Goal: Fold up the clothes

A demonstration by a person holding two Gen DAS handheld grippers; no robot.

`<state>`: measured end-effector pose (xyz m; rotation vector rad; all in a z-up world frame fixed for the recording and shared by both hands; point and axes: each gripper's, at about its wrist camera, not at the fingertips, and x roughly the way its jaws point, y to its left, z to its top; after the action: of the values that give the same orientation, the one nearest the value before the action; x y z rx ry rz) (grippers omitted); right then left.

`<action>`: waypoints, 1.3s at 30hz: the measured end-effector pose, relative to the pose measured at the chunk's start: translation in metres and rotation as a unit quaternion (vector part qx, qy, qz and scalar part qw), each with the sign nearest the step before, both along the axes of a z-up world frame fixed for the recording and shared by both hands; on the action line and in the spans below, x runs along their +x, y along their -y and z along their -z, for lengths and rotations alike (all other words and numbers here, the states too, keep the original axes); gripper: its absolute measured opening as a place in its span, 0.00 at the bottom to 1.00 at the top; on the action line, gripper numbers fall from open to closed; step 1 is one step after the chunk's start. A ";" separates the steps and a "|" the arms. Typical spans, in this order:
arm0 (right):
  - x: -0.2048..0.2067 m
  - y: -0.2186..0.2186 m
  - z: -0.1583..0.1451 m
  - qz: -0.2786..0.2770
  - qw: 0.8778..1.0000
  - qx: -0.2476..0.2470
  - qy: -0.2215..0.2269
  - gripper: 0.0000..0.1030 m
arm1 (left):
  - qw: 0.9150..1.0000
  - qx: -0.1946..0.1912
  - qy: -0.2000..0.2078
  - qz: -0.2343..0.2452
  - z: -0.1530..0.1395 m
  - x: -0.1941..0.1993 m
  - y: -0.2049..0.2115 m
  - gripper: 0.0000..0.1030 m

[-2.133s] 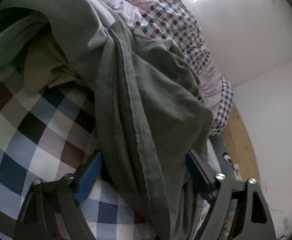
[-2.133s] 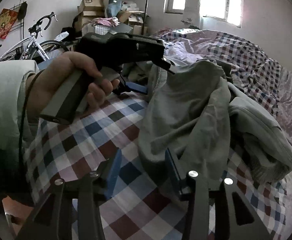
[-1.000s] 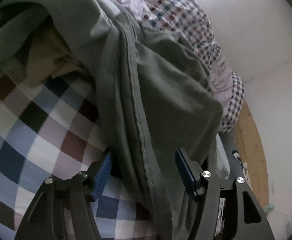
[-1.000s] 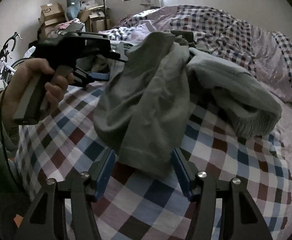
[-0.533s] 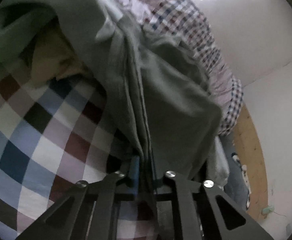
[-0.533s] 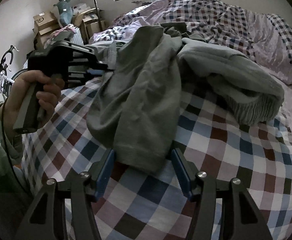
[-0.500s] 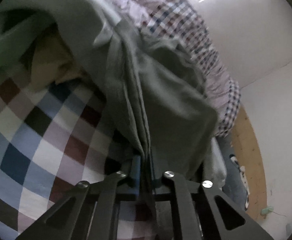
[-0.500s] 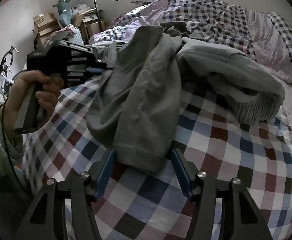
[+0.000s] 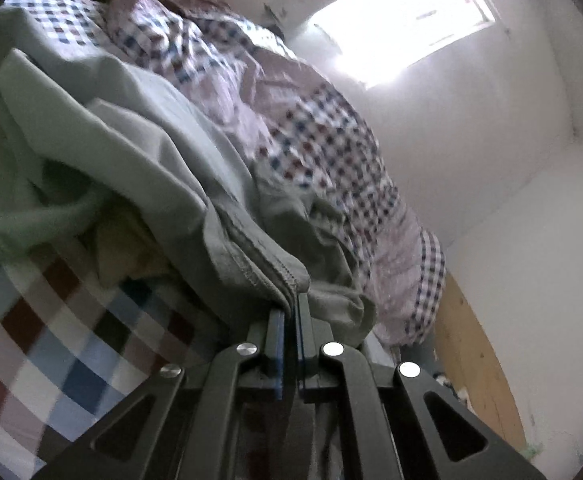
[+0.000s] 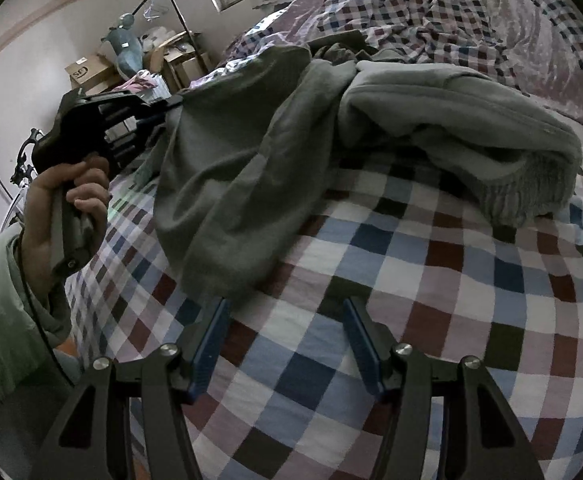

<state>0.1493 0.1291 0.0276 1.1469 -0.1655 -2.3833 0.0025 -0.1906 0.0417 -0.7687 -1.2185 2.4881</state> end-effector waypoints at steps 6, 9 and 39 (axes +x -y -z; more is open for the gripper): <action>0.002 0.025 -0.005 -0.027 0.999 0.003 -0.019 0.61 | 1.000 0.013 0.007 -0.001 0.002 -0.001 0.009 0.02; -0.003 0.038 0.001 -0.030 0.999 -0.014 -0.006 0.60 | 1.000 0.009 0.012 0.003 0.005 -0.011 0.002 0.02; 0.072 -0.047 -0.144 0.169 0.966 -0.016 -0.197 0.00 | 0.990 0.027 0.027 0.136 0.002 0.057 -0.068 0.02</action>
<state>0.2209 0.1763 0.1717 0.6468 -0.2808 -2.8431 0.0599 -0.1223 0.0399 -0.9262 -1.1112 2.2191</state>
